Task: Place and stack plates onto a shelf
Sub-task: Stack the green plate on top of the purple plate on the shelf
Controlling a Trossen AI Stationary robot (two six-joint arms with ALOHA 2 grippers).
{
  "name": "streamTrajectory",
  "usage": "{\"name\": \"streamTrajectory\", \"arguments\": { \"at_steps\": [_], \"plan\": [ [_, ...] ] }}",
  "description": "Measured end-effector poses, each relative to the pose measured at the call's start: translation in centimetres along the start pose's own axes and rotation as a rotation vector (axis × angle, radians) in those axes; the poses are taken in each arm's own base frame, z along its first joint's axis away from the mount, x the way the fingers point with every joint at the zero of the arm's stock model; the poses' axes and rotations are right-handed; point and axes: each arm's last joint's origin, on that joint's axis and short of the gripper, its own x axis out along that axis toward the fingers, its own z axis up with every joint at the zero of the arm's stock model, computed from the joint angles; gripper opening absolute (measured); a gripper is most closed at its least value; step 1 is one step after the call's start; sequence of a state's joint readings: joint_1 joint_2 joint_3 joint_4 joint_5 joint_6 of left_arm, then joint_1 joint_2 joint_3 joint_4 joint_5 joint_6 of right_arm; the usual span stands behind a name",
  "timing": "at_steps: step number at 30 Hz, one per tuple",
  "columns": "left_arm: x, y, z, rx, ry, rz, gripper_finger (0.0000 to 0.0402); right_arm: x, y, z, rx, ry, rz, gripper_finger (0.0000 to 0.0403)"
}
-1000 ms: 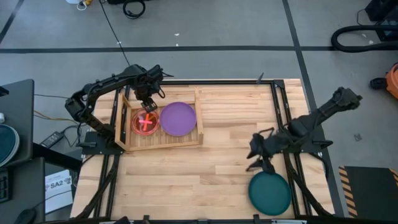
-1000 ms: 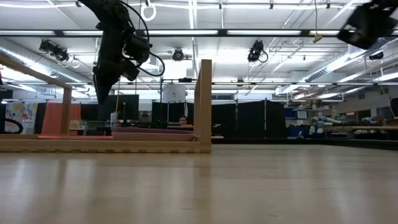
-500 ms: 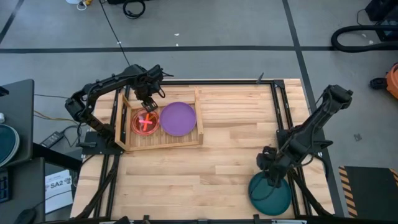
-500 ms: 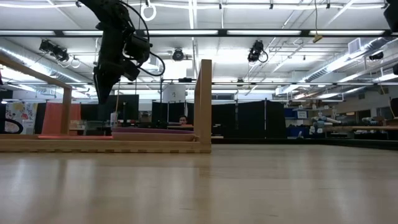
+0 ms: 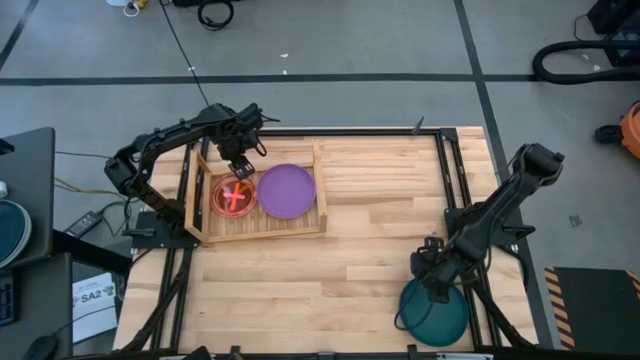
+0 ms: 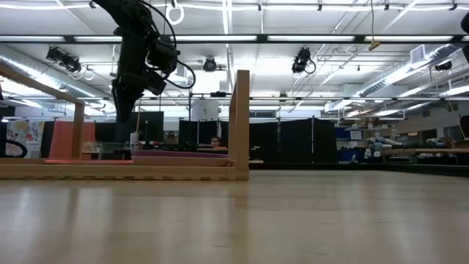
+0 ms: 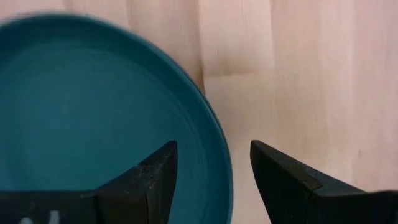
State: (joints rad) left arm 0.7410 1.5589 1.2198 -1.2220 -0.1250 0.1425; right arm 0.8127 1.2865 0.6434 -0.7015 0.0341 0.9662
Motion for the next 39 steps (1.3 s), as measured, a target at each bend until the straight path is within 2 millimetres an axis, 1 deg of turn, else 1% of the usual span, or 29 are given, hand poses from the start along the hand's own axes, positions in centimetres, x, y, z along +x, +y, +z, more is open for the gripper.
{"name": "streamTrajectory", "arguments": {
  "at_steps": [5,9,13,24,26,30,33,36,39],
  "plan": [
    [0.0,0.0,0.0,0.000,0.000,0.000,0.0162,0.7,-0.1,-0.1,-0.001,0.047,-0.032,0.0202],
    [0.0,0.0,0.0,0.000,-0.001,0.000,0.0162,0.9,-0.1,-0.2,-0.001,0.067,-0.042,0.0180],
    [0.0,0.0,0.0,0.000,-0.003,0.000,0.0162,1.0,-0.1,-0.2,-0.001,0.074,-0.046,0.0145],
    [0.0,0.0,0.1,0.000,-0.007,0.001,0.0162,0.9,-0.1,-0.3,-0.002,0.086,-0.051,0.0031],
    [0.0,0.0,0.1,0.007,-0.007,0.001,0.0162,0.9,-0.1,-0.2,0.000,0.084,-0.046,0.0016],
    [0.0,0.0,0.1,0.024,-0.007,0.001,0.0162,0.9,-0.1,-0.3,0.000,0.094,-0.041,0.0014],
    [-0.2,0.0,0.0,0.032,-0.017,0.003,0.0162,0.7,0.0,-0.2,0.000,0.098,-0.046,0.0022],
    [-0.8,-0.1,-0.2,0.035,-0.057,-0.002,0.0162,0.4,0.0,-0.2,-0.005,0.109,-0.062,0.0025],
    [-1.8,-0.2,-0.6,0.031,-0.121,-0.025,0.0162,0.1,0.1,-0.1,-0.019,0.115,-0.070,0.0019]
  ]
}}
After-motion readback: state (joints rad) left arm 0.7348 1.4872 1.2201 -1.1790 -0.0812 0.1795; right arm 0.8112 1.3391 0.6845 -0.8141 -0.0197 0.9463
